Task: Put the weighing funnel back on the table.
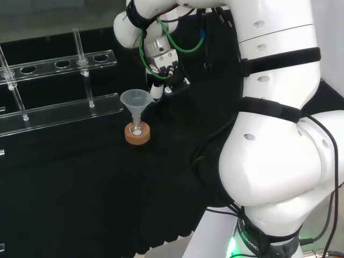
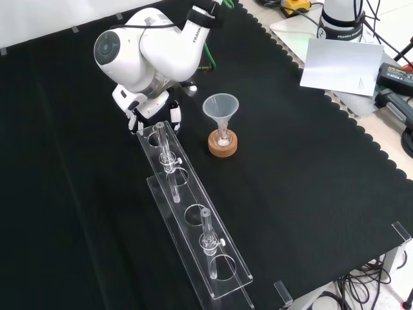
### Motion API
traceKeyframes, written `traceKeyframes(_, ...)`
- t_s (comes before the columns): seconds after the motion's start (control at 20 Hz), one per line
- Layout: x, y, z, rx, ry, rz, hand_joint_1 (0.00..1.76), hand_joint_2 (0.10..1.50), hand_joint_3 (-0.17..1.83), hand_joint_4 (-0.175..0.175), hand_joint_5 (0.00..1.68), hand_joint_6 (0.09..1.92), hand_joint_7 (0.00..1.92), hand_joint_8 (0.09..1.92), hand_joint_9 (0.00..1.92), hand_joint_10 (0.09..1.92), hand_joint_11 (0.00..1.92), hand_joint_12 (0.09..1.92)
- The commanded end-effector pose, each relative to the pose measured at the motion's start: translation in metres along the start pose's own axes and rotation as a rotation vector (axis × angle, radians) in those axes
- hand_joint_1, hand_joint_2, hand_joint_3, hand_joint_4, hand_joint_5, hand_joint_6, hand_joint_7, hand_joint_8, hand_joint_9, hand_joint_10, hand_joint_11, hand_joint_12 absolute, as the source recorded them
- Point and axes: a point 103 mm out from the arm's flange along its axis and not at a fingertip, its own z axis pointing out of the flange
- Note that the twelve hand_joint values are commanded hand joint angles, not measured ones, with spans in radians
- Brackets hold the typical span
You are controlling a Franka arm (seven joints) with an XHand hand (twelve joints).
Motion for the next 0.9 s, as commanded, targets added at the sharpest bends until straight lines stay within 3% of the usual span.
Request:
traceKeyframes(0.05, -0.0015, 0.0007, 0.0009, 0.005, 0.001, 0.001, 1.12, 0.7, 0.58, 0.175, 1.27, 0.65, 0.59, 0.65, 0.93, 0.32, 0.81, 1.06)
traceKeyframes(0.75, -0.0074, 0.0057, 0.0066, 0.009, -0.025, 0.003, 1.12, 0.7, 0.58, 0.175, 1.27, 0.64, 0.59, 0.65, 0.93, 0.32, 0.81, 1.05)
traceKeyframes(0.9, -0.0076, 0.0054, 0.0079, 0.005, -0.008, -0.004, 1.11, 0.76, 0.48, 0.175, 1.25, 0.64, 0.58, 0.66, 0.93, 0.32, 0.81, 1.05)
